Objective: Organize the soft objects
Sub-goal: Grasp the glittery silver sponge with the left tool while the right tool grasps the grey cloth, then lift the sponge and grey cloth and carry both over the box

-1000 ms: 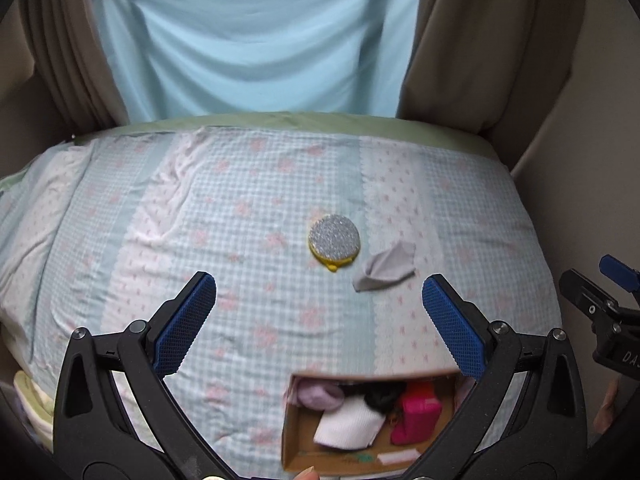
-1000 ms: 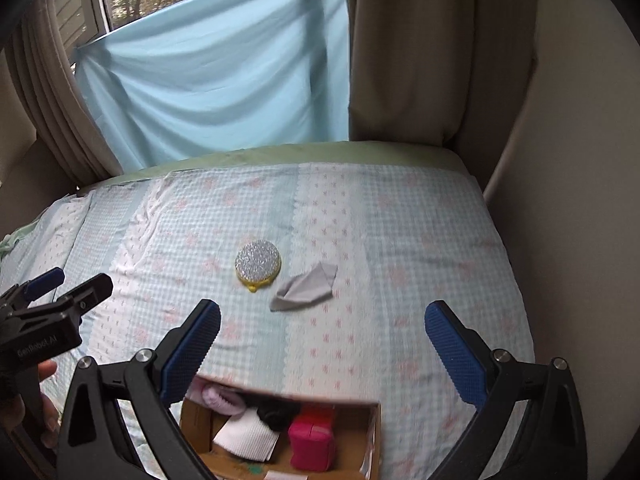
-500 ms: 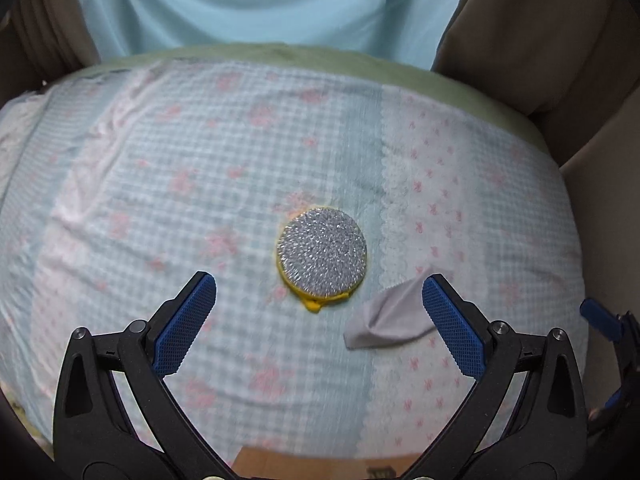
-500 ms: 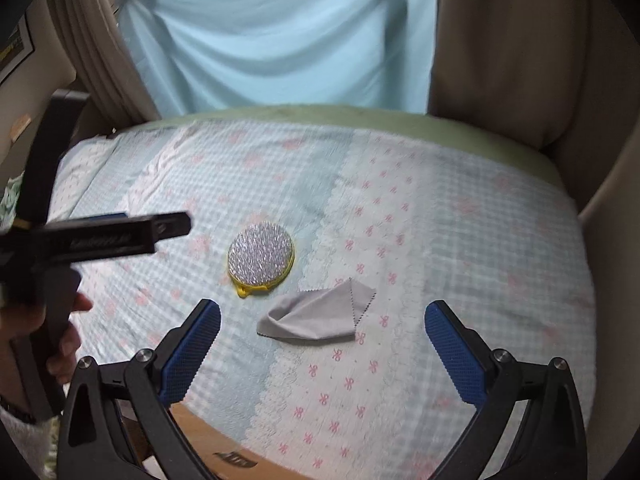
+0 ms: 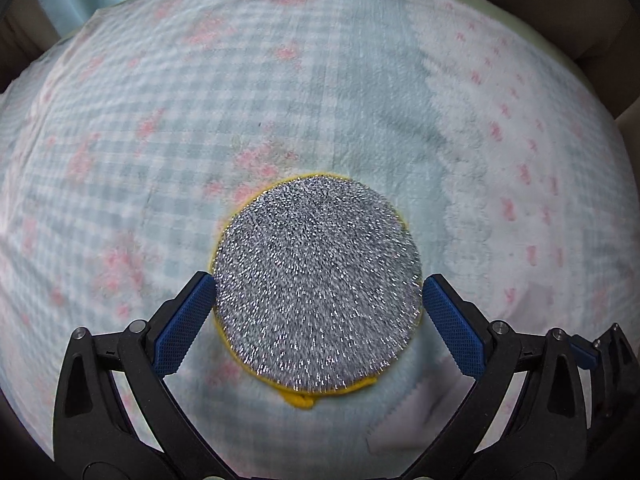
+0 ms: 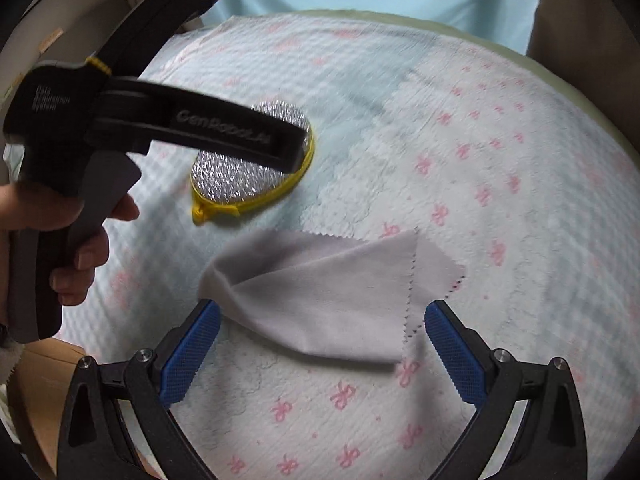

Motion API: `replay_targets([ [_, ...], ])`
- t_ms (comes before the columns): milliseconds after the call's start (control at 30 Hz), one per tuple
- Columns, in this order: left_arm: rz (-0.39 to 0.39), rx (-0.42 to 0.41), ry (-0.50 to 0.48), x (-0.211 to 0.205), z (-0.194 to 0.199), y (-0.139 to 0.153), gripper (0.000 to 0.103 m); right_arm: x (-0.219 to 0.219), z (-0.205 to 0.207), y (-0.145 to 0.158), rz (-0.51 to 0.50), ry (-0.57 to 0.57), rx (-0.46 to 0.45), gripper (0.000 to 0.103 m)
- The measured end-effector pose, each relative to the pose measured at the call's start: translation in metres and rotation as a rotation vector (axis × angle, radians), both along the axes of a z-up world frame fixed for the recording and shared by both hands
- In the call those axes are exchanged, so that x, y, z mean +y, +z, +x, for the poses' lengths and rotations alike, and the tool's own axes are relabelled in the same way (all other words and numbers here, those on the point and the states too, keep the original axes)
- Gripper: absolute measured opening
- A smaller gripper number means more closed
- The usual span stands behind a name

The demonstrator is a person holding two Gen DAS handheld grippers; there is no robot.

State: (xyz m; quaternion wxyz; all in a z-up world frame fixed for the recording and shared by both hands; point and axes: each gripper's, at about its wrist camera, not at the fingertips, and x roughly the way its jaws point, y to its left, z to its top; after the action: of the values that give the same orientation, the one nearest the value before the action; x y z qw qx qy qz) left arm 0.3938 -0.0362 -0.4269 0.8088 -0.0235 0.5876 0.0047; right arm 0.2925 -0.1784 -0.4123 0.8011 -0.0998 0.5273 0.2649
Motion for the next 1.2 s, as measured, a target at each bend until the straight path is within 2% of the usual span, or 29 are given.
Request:
replay_targets([
  [100, 0.033, -0.004, -0.016, -0.004, 0.002, -0.007, 0.103, 0.007, 0.000, -0.013, -0.026, 0.028, 0.001, 0.102],
  [233, 0.051, -0.020, -0.031, -0.008, 0.000, -0.010, 0.101, 0.018, -0.005, -0.017, -0.089, 0.060, -0.048, 0.101],
  [333, 0.047, -0.026, -0.033, -0.009, -0.002, -0.009, 0.093, 0.019, -0.005, -0.016, -0.102, 0.058, -0.070, 0.086],
  [400, 0.042, -0.032, -0.031, -0.004, -0.005, -0.005, 0.087, 0.017, -0.002, -0.012, -0.096, 0.038, -0.084, 0.066],
  [500, 0.035, -0.038, -0.027, 0.003, -0.007, -0.001, 0.075, 0.009, 0.004, -0.007, -0.071, -0.009, -0.081, 0.047],
  [633, 0.038, -0.054, -0.020, 0.014, -0.010, 0.005, 0.047, 0.000, 0.009, -0.004, -0.055, -0.058, -0.075, 0.031],
  [800, 0.038, -0.057, -0.017, 0.020, -0.010, 0.011, 0.033, 0.005, 0.007, 0.000, -0.045, -0.068, -0.068, 0.016],
  [900, 0.020, -0.067, -0.009, 0.022, -0.013, 0.018, 0.032, 0.004, 0.006, 0.002, -0.025, -0.081, -0.060, 0.010],
  [1200, -0.013, -0.123, -0.018, 0.022, -0.025, 0.066, 0.031, -0.012, 0.007, 0.036, 0.065, -0.201, -0.042, 0.010],
])
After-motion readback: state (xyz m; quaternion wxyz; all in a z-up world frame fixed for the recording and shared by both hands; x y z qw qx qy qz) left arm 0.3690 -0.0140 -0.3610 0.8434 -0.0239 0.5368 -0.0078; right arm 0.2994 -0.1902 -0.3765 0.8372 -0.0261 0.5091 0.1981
